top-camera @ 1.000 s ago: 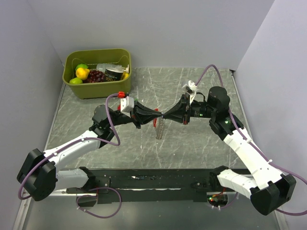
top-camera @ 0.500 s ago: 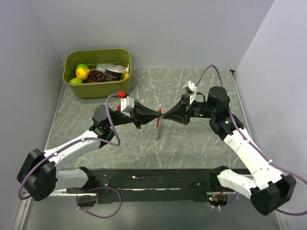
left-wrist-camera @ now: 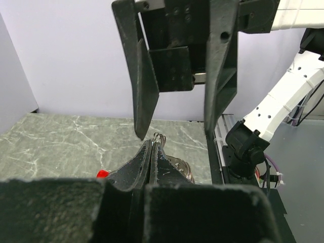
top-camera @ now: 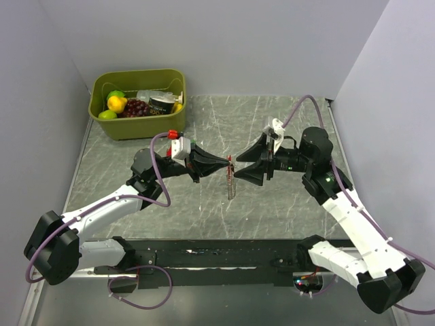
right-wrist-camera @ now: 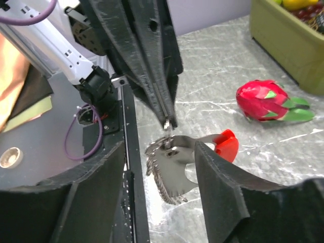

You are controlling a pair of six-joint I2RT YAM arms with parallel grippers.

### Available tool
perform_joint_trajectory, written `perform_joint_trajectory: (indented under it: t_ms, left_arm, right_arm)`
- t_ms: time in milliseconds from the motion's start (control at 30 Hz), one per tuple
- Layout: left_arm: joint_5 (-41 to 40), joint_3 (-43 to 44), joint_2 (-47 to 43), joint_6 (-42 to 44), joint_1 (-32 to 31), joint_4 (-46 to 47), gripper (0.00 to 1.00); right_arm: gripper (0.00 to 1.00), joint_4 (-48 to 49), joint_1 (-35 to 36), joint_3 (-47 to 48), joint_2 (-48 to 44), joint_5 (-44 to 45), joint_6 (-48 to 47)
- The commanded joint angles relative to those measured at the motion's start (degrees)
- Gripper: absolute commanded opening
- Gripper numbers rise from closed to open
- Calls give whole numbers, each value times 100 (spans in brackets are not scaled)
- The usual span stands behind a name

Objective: Put the keys on the keyring

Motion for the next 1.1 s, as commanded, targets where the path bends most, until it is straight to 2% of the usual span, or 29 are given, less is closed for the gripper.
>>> perform_joint_trajectory:
  t_ms: [0,200,333,567,767,867,900,1000,1067]
  left_arm:
    - [145,271,-123,80,-26,327,1]
    - [259,263,-123,54,-26,388,1]
    - [312,280,-105,19,-26,405,1]
    - [312,271,-105,1,-26,441,1]
    - [321,298,-70,-16,-26,423,1]
    - [330,324,-62,-16,-26,379,1]
    - [321,315,-70,-8,-26,405,1]
    - [260,263,-62,-78,-26,528,1]
    - [277,271,-27,-96,-26,537,1]
  right_arm:
    - [66,-100,-109,133,-211,35,-165]
    - [61,83,-276,106,-212,-105,-60]
    - [52,268,-302,115,-159,-246,64]
    - [48,356,-302,168,96,-737,152]
    - [40,242,-285,36,193,-651,37]
    - [28,347,-293,-61,272,-598,143]
    - [18,374,-293,-70,350,-563,169]
    - [1,322,-285,9,474,-571,169]
    - [0,374,-293,1,465,-563,196]
